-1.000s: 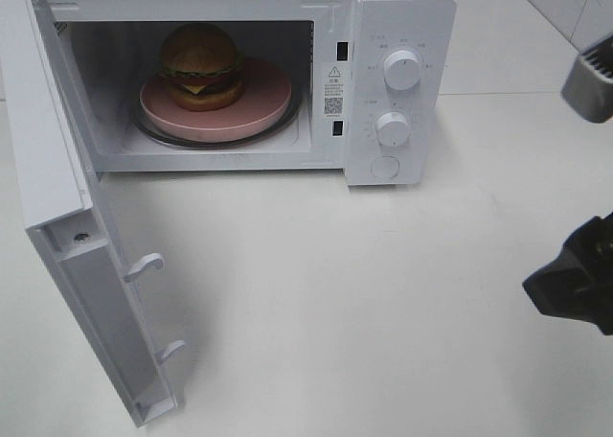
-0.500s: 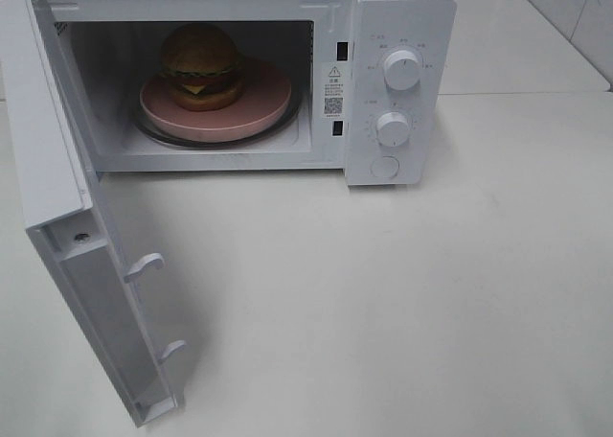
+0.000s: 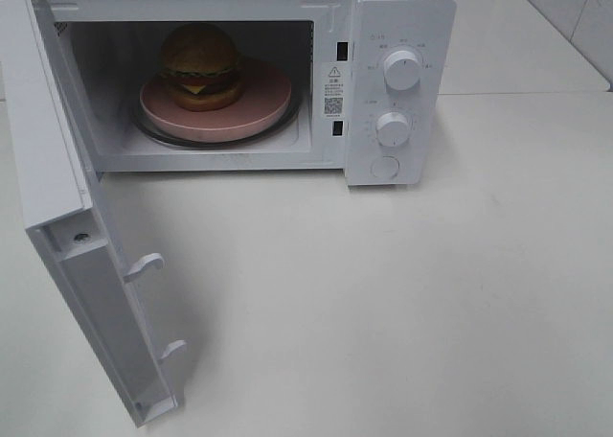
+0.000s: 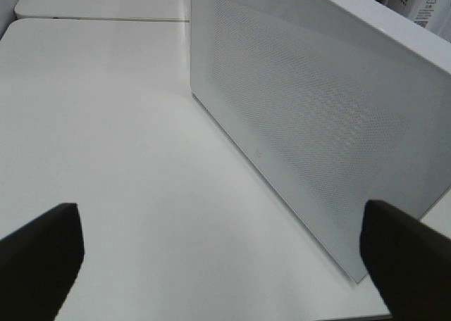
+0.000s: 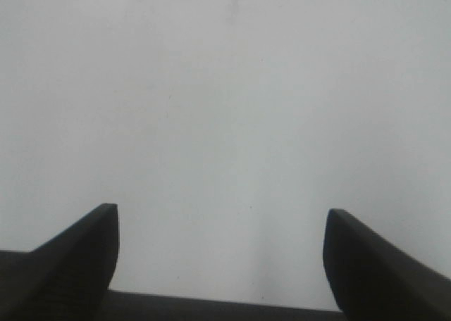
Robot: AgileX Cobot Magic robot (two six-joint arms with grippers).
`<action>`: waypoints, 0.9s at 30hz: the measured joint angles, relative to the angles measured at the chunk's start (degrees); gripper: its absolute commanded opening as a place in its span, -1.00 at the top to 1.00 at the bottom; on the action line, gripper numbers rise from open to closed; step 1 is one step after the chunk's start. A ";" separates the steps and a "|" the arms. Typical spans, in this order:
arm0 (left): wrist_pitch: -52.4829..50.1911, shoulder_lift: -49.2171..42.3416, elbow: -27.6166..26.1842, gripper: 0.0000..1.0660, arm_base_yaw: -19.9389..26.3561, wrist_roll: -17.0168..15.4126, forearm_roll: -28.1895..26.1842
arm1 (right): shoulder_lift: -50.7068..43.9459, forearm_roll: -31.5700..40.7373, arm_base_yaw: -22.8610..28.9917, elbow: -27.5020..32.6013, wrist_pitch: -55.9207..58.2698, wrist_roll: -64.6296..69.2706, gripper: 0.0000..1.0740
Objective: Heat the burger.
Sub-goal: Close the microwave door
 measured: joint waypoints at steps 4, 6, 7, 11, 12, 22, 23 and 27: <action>0.00 0.00 0.00 -0.88 0.00 0.00 0.00 | -3.78 0.23 -2.58 0.00 -0.11 -0.06 -0.42; 0.00 0.00 0.00 -0.88 0.00 0.00 0.00 | -4.76 0.29 -3.21 0.06 -0.17 -0.06 -0.42; 0.00 0.00 0.00 -0.88 0.00 0.00 0.00 | -7.10 0.40 -4.13 0.06 -0.17 -0.06 -0.42; 0.00 0.00 0.00 -0.88 0.00 0.00 0.00 | -13.24 0.97 -4.93 0.17 -0.23 -0.06 -0.42; 0.00 0.00 0.00 -0.88 0.00 0.00 0.00 | -13.24 0.97 -4.93 0.17 -0.23 -0.06 -0.42; 0.00 0.00 0.00 -0.88 0.00 0.00 0.00 | -17.88 1.26 -4.93 0.17 -0.29 -0.11 -0.42; 0.00 0.00 0.00 -0.88 0.00 0.00 0.00 | -17.88 1.26 -4.93 0.17 -0.29 -0.11 -0.42; 0.00 0.00 0.00 -0.88 0.00 0.00 0.00 | -17.88 1.26 -4.93 0.17 -0.29 -0.11 -0.42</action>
